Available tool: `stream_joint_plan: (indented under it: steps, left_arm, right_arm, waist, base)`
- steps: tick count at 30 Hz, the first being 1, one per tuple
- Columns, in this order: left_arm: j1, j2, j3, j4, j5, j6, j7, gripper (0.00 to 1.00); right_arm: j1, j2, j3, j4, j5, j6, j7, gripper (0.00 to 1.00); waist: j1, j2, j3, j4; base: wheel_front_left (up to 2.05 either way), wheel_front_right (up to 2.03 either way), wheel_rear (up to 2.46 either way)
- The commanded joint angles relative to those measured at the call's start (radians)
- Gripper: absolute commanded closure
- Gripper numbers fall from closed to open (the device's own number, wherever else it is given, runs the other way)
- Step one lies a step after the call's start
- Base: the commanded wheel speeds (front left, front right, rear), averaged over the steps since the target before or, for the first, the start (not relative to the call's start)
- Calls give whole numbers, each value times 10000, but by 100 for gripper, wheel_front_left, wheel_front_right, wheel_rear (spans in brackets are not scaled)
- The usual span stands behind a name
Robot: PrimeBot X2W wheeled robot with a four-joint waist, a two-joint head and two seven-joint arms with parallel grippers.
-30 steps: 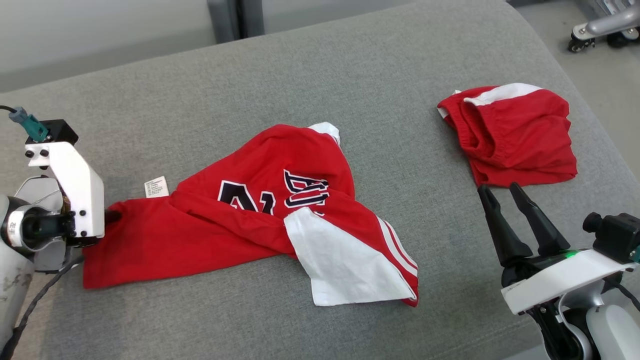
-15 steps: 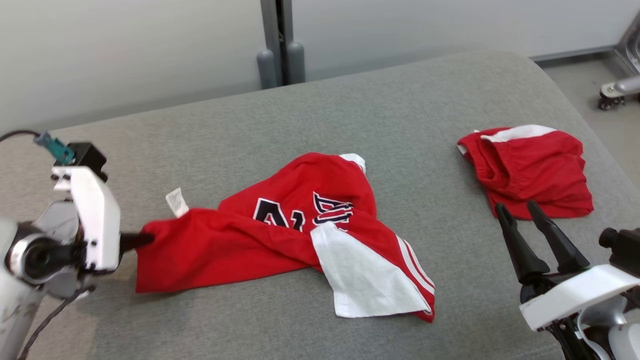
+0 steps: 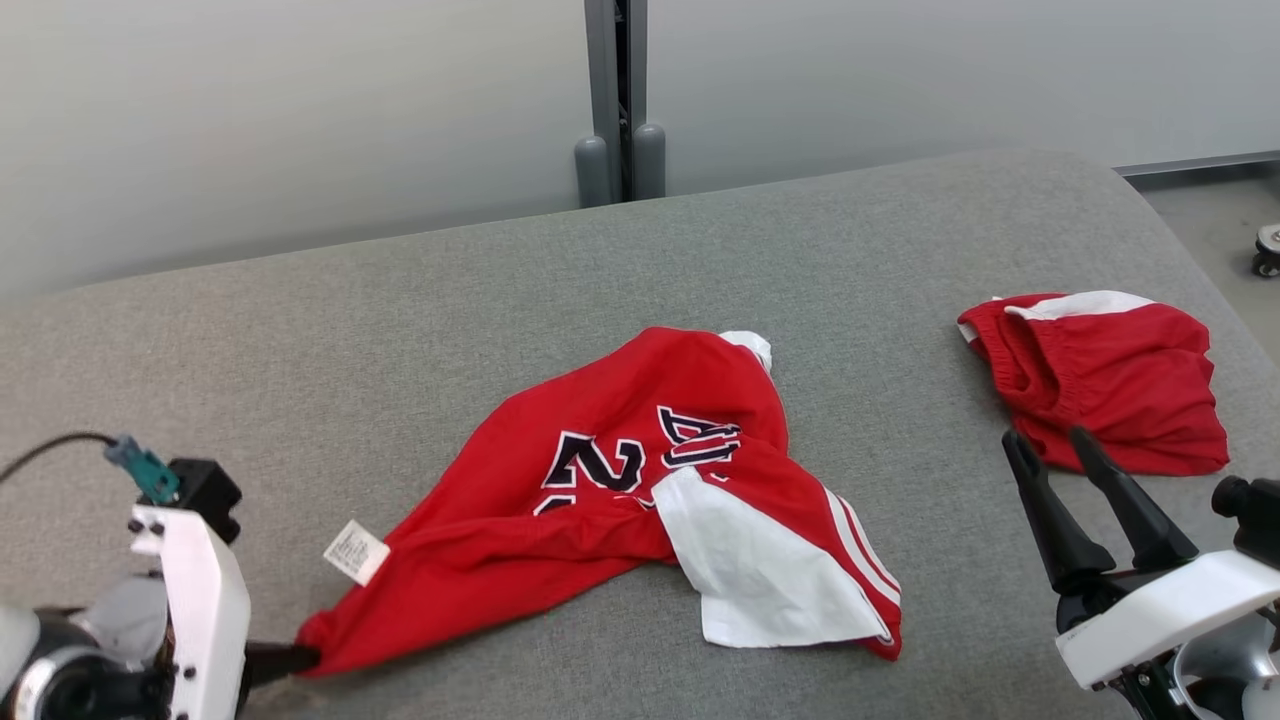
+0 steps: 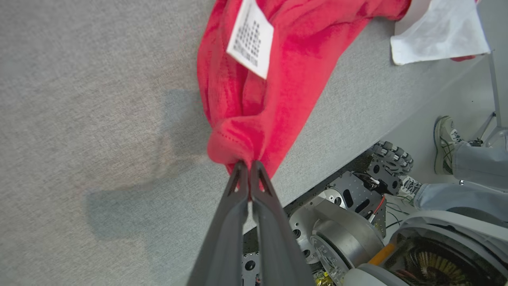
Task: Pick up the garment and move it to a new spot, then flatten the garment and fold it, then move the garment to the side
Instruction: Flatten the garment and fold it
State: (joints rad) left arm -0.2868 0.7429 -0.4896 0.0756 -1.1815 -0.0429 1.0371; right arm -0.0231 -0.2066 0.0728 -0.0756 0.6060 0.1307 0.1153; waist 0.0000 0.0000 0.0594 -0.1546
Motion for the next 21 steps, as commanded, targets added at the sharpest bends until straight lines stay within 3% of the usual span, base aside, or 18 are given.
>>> stream_joint_plan:
  steps: [1, 3, 4, 5, 6, 7, 16, 21]
  left_arm:
    - [226, 100, -5, -93, 46, 56, -99, 100]
    - [560, 230, -149, -162, 283, 61, -204, 100]
    - [659, 267, -227, -173, 440, 44, -287, 89]
    - [769, 275, -291, -156, 542, 32, -362, 57]
    - [866, 288, -359, -114, 659, 42, -431, 9]
    - [935, 323, -413, -70, 833, 72, -542, 0]
    - [1088, 525, -296, 137, 1603, 230, -1467, 0]
    - [901, 177, 204, 33, 1763, 227, -2785, 0]
  right_arm:
    - [154, -39, -35, -39, -88, 3, 66, 0]
    - [191, -71, -55, -96, -106, 3, 123, 0]
    - [226, -80, -62, -117, -110, 3, 160, 0]
    - [259, -79, -75, -138, -127, 3, 164, 0]
    - [288, -96, -87, -156, -144, 3, 178, 0]
    - [306, -105, -90, -169, -161, 3, 206, 0]
    - [524, -126, -184, -252, -234, 3, 383, 0]
    - [568, -165, -145, -261, -189, 3, 384, 0]
  waist:
    - [0, 0, -14, 32]
    - [0, 0, -20, 58]
    - [0, 0, -23, 70]
    - [0, 0, -25, 80]
    - [0, 0, -27, 91]
    - [0, 0, -32, 102]
    - [0, 0, -242, 247]
    - [0, 0, -415, 290]
  base:
    - [0, 0, 0]
    - [0, 0, 0]
    - [0, 0, 0]
    - [0, 0, 0]
    - [0, 0, 0]
    - [0, 0, 0]
    - [0, 0, 0]
    - [0, 0, 0]
